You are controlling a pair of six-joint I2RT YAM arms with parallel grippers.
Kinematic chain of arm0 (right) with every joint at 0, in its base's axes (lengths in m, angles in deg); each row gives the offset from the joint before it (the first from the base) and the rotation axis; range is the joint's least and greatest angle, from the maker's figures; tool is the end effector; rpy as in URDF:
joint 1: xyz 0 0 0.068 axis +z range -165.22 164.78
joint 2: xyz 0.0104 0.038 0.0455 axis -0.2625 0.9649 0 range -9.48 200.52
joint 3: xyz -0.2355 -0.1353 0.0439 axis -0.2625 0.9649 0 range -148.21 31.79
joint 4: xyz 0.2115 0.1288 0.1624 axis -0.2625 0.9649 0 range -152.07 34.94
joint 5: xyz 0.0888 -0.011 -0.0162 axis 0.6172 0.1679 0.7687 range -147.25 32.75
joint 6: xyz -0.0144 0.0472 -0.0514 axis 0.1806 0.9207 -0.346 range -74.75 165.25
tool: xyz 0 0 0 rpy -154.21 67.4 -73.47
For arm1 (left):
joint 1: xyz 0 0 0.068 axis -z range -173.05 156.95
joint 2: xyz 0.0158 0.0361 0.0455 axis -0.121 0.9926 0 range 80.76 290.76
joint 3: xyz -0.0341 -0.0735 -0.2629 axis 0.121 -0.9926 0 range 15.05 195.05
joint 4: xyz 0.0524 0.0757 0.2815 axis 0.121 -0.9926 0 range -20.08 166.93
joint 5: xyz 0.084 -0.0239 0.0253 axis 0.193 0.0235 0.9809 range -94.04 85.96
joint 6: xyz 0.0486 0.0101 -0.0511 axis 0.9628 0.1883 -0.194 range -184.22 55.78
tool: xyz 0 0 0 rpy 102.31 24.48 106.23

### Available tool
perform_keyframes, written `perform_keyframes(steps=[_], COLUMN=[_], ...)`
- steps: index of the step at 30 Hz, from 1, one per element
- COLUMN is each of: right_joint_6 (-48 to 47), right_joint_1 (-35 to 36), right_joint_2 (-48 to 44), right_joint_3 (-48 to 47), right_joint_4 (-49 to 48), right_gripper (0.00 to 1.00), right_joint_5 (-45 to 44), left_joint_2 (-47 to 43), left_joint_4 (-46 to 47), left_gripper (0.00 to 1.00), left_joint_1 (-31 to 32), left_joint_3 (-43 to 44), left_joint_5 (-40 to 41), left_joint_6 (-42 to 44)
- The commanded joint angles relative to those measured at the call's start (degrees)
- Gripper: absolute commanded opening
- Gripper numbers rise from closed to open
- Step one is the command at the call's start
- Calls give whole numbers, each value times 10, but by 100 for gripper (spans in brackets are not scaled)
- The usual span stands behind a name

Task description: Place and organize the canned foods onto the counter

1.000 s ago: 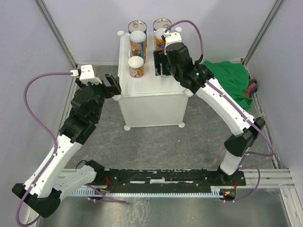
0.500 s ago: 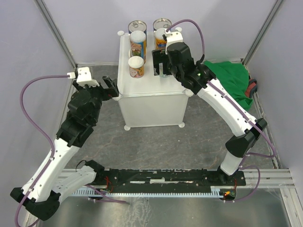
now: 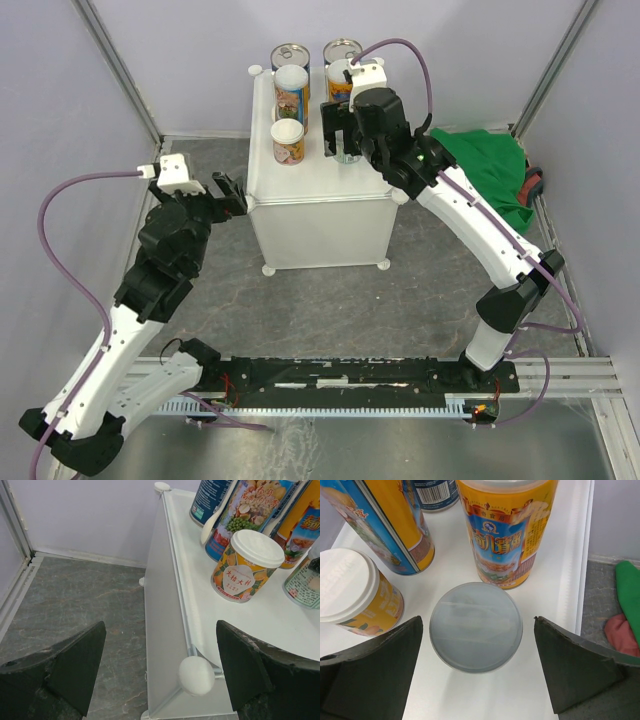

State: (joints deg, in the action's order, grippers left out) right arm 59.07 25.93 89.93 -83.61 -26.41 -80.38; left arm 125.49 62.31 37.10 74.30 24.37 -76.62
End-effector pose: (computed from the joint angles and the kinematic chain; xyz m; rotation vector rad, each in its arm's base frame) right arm 0.3452 0.2712 0.4685 -0.1802 1.8858 0.2692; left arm 0.1991 -0.0834 0.4294 -0.1458 1.5687 -0.1932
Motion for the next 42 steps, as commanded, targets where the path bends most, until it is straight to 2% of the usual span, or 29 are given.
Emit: perform_keyframes(steps=[1, 9, 23, 35, 42], right_joint_6=[-20, -33, -40, -50, -50], right_joint_1=[3, 3, 2, 2, 2], right_joint_2=[-14, -17, -6, -10, 10], right_joint_3=[-12, -10, -28, 10, 33], right_joint_4=[-45, -61, -86, -116, -185], right_gripper=[99, 99, 99, 99, 99], right_joint_5=[-18, -32, -45, -55, -57], left_joint_2=[-5, 0, -13, -54, -95], left_joint_4=[2, -31, -71, -84, -57], left_gripper=[97, 99, 99, 99, 99], left_joint_1=[2, 2, -16, -69, -70], left_joint_3=[-12, -34, -88, -146, -166], left_joint_5=[22, 101, 150, 80, -25], left_joint_6=[-17, -40, -62, -69, -49])
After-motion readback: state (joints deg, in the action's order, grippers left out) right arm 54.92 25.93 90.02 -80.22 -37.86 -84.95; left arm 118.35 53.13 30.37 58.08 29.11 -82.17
